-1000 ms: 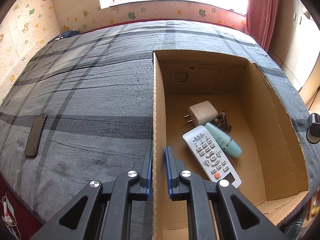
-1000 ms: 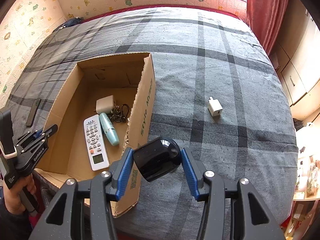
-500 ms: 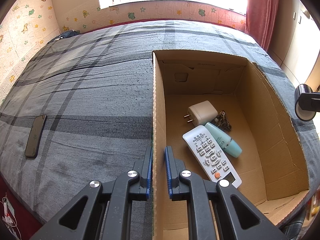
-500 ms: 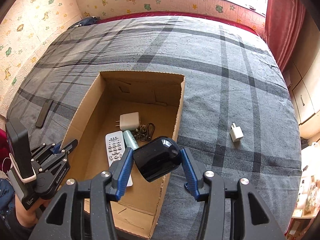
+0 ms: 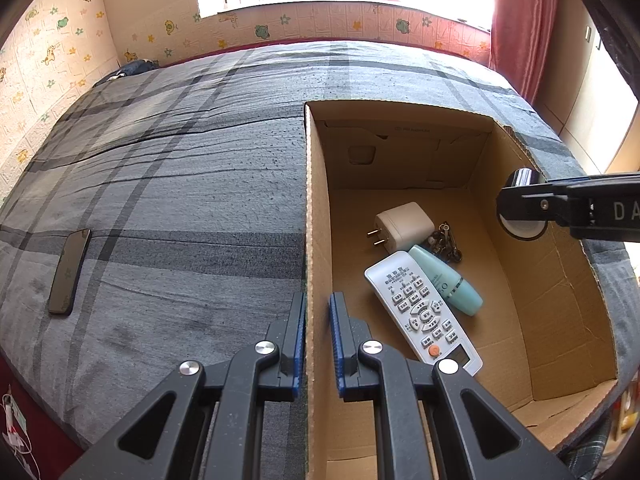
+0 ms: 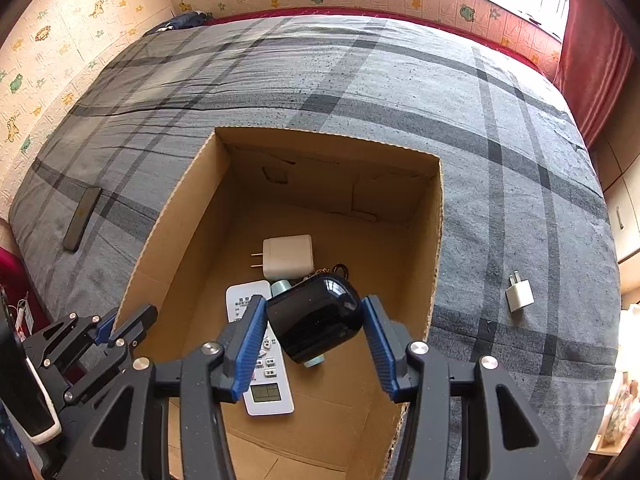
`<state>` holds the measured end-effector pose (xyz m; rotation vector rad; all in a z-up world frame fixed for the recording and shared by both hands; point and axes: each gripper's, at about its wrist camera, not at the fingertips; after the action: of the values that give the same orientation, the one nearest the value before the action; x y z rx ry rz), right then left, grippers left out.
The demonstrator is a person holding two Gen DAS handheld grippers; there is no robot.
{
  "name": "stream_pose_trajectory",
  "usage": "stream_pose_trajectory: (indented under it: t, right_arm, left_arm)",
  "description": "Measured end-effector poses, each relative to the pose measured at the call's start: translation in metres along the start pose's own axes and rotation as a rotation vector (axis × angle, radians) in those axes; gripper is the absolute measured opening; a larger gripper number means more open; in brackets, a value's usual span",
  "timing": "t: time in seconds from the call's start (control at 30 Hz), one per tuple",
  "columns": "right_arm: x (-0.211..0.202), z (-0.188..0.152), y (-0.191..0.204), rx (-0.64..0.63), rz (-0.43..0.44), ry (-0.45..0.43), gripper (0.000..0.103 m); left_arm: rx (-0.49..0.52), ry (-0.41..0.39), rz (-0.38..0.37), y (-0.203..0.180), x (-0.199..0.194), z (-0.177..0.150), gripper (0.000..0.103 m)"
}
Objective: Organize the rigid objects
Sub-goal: 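Lift the black object with the right tool and carry it over the box, then lower the black object beside the charger and open the right tool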
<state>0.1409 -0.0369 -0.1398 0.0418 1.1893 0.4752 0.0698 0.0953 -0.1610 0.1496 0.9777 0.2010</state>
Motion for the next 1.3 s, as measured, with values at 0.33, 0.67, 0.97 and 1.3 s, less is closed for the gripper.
stream_pose_trajectory:
  t: [0.33,0.67,0.97,1.3]
  right_arm:
    - [0.045,0.010,0.002,0.011,-0.022,0.061,0.053]
    - [0.076,0.016,0.002,0.014,-0.051,0.116,0.053]
    - [0.081,0.016,-0.003,0.035,-0.037,0.119,0.053]
    - [0.073,0.016,0.002,0.009,-0.046,0.100,0.055]
  left_arm:
    - [-0.002,-0.001,-0.006,0.002,0.000,0.000,0.012]
    - [-0.005,0.001,-0.011,0.003,0.001,0.000,0.012]
    - [-0.006,0.001,-0.013,0.003,0.002,0.000,0.012]
    - [-0.006,0.002,-0.013,0.003,0.002,0.000,0.012]
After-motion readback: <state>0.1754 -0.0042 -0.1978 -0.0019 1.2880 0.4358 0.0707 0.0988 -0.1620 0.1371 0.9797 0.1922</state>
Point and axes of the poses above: each gripper's, at about its wrist camera, not at the fingertips, and x roughly the way its jaws point, y to its left, z to its top, and after that the axes turned 14 degrees about z, right-handed
